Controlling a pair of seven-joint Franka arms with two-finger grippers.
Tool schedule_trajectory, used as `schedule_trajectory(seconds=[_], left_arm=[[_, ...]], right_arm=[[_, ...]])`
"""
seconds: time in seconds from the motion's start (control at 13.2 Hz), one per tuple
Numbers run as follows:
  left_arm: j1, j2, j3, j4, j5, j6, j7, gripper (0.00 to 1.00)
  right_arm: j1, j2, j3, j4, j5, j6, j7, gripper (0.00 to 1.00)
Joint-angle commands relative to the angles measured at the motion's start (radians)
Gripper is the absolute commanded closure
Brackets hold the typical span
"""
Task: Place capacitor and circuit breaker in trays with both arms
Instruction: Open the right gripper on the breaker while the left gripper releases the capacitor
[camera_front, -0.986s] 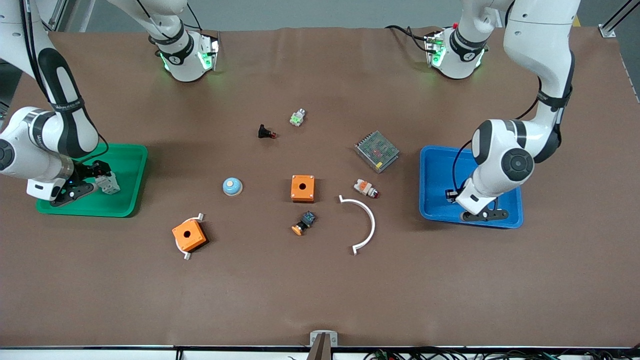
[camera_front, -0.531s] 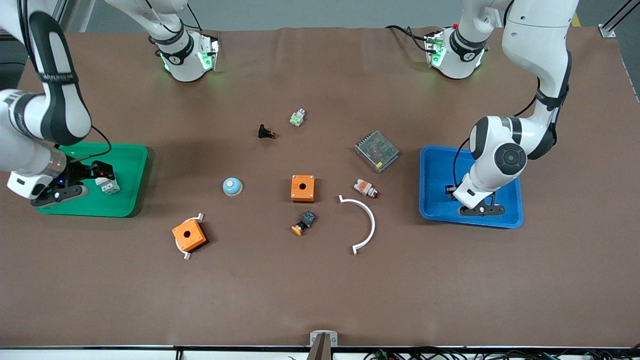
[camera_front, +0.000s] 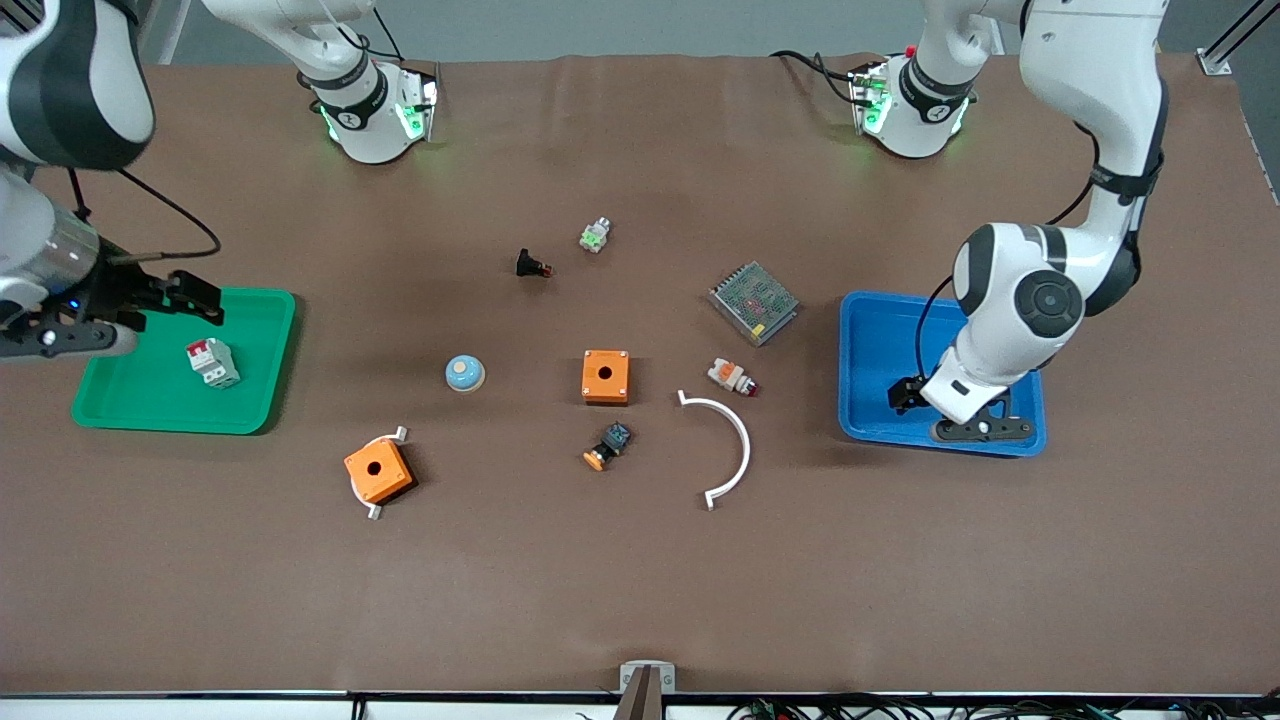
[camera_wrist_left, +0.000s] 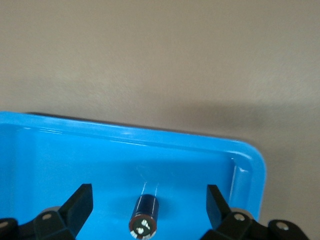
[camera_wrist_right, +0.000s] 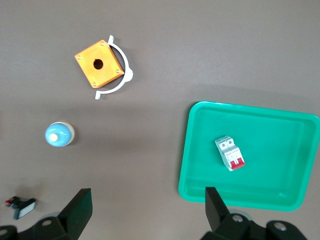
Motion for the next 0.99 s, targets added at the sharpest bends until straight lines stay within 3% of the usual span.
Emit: schedule_trajectory(seconds=[0.0,0.15,0.3,0.46,0.91], left_arm=[[0.035,-0.026,-0.007,0.125,0.007,-0.188,0.008,0.0],[0.052,-0.026,-0.007,0.24,0.004,-0.311,0.002,0.0],[0.06,-0.027,-0.006,0.335,0.004,-0.396,0.001,0.0],[0.065,-0.036,-0.004,0.389,0.004,-0.445,-0.007,0.0],[0.066,-0.188,0.002,0.407,0.017,-0.496,-0.019,0.0]], right_arm=[[-0.003,-0.063,-0.01,0.03,0.013,-0.064,0.013,0.0],[-0.006,-0.091,-0.013,0.074,0.012,-0.119,0.023,0.0],[-0.006,-0.079,-0.013,0.221,0.013,-0.254,0.025,0.0],[-0.001,-0.077,-0.011,0.248,0.021,-0.265,0.025,0.0],[-0.001,-0.068,-0.013,0.251,0.038,-0.261,0.063,0.0]])
